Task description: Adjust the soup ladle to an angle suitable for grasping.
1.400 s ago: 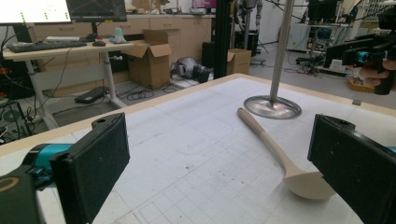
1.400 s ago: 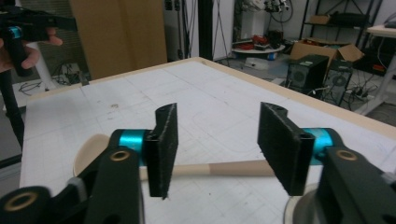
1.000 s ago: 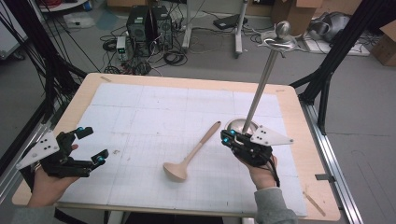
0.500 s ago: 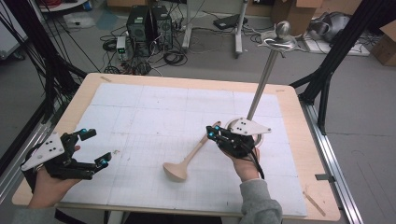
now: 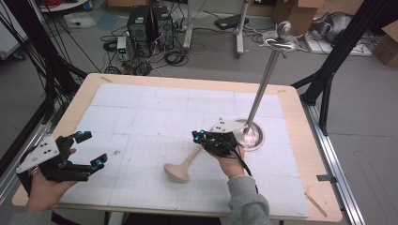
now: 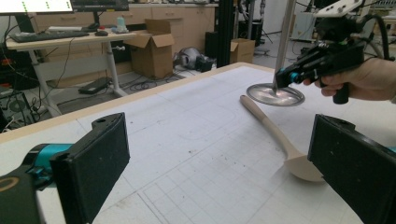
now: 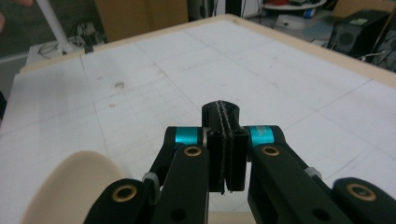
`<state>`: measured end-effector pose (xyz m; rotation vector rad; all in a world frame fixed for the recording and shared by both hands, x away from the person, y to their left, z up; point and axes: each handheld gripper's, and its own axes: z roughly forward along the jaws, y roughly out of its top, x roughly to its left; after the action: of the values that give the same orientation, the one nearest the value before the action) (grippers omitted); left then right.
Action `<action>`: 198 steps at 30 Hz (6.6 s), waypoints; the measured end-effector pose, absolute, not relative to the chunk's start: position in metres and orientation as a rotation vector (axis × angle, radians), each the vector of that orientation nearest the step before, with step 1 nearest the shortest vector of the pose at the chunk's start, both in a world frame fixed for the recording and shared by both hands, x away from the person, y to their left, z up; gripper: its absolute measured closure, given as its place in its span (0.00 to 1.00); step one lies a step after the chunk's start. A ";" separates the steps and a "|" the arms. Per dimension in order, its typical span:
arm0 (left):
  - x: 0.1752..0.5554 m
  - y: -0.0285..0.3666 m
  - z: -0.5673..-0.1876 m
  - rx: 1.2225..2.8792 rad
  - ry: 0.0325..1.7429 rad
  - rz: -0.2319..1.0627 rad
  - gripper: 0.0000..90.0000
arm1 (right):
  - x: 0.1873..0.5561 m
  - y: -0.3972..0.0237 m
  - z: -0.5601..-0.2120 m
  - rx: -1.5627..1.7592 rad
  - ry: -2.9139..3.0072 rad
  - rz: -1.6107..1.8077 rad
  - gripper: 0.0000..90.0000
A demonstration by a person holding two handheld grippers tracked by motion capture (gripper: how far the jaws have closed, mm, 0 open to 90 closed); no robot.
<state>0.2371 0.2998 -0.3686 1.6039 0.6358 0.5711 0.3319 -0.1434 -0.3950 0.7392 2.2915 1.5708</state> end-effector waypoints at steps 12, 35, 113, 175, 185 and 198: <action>0.235 0.305 -0.370 1.595 0.654 0.573 0.07 | 0.335 -0.112 -0.426 0.800 2.441 1.513 0.99; 0.237 0.314 -0.378 1.576 0.715 0.594 0.07 | 0.336 -0.082 -0.454 0.818 2.607 1.256 1.00; 0.259 0.281 -0.374 1.584 0.649 0.512 0.07 | 0.237 -0.167 -0.439 0.696 2.847 1.101 1.00; 0.238 0.286 -0.387 1.662 0.670 0.538 0.07 | 0.324 -0.251 -0.449 1.014 2.412 1.175 1.00; 0.237 0.290 -0.387 1.668 0.677 0.547 0.07 | 0.329 -0.247 -0.452 1.007 2.390 1.162 1.00; 0.238 0.290 -0.389 1.675 0.683 0.544 0.07 | 0.329 -0.240 -0.453 0.951 2.420 1.130 1.00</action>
<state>0.2376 0.2905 -0.3892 1.6746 0.6828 0.5439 0.3295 -0.2401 -0.4535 0.9513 2.4199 1.1298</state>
